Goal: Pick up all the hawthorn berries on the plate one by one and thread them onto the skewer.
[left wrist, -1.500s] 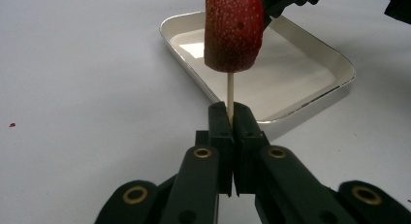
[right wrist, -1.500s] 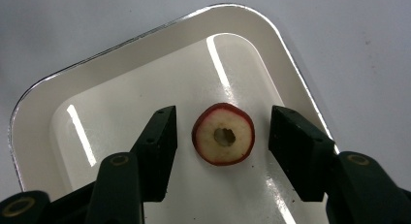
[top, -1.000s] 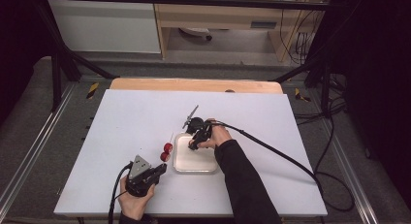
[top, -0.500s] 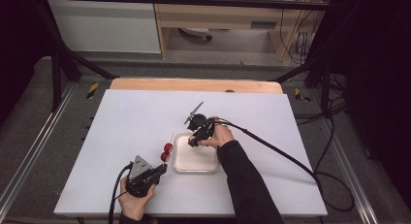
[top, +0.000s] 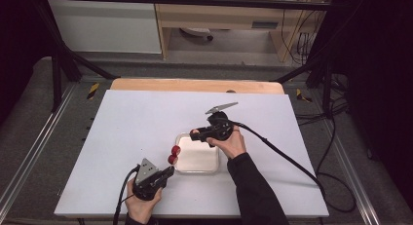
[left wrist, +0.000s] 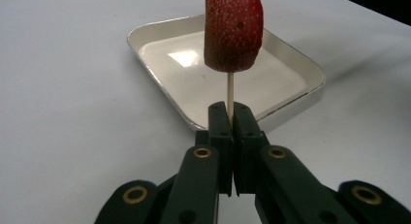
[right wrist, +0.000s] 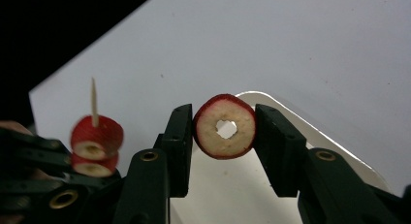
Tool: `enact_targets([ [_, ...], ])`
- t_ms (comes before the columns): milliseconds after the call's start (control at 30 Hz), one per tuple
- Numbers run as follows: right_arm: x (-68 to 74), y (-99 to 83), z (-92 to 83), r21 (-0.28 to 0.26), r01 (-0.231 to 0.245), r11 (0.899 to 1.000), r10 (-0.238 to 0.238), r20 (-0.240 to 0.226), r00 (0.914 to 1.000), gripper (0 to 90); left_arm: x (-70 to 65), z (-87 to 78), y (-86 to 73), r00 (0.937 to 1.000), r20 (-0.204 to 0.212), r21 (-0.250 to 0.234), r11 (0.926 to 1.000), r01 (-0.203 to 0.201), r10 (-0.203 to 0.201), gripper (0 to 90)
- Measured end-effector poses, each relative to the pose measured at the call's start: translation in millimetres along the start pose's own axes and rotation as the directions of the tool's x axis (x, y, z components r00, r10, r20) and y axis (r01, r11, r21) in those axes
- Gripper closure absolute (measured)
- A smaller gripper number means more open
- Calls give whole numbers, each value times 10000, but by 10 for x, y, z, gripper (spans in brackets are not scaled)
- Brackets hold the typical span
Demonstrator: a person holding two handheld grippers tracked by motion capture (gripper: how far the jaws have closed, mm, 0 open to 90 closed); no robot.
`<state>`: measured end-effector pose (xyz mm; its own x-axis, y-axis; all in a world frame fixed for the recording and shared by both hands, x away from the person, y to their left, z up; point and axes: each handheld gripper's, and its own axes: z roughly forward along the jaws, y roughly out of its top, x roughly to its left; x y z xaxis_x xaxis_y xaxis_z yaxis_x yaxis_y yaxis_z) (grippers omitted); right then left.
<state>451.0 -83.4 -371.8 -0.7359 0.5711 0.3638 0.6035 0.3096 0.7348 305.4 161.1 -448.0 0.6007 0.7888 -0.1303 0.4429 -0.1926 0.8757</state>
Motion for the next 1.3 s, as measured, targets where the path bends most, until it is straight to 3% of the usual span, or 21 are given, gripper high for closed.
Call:
enact_targets([
  [67,3,-55,-81,-735,-499,9960,478,-290,9984,599,-42,17,7,10000,77,-47,10000,-58,58,883],
  [167,7,-149,-176,-1719,-1229,9774,1122,-708,9912,600,-110,52,18,9997,224,-109,9999,-77,79,883],
  [300,13,-274,-258,-2814,-1871,9412,1650,-1004,9812,600,-200,98,40,9991,402,-108,9999,-118,123,883],
  [467,44,-369,-338,-3840,-2213,8964,1889,-1207,9745,600,-286,144,59,9986,511,-86,9999,-110,115,883],
  [767,138,-448,-389,-4985,-2388,8333,1860,-1539,9704,600,-416,237,113,9980,621,-58,9999,-86,89,883],
  [1000,193,-489,-371,-5454,-2406,8029,1775,-1666,9699,601,-461,268,151,9982,591,-240,9996,147,-133,883],
  [1300,224,-519,-355,-5648,-2411,7892,1715,-1743,9697,600,-464,262,153,9987,469,-341,9992,225,-209,883],
])
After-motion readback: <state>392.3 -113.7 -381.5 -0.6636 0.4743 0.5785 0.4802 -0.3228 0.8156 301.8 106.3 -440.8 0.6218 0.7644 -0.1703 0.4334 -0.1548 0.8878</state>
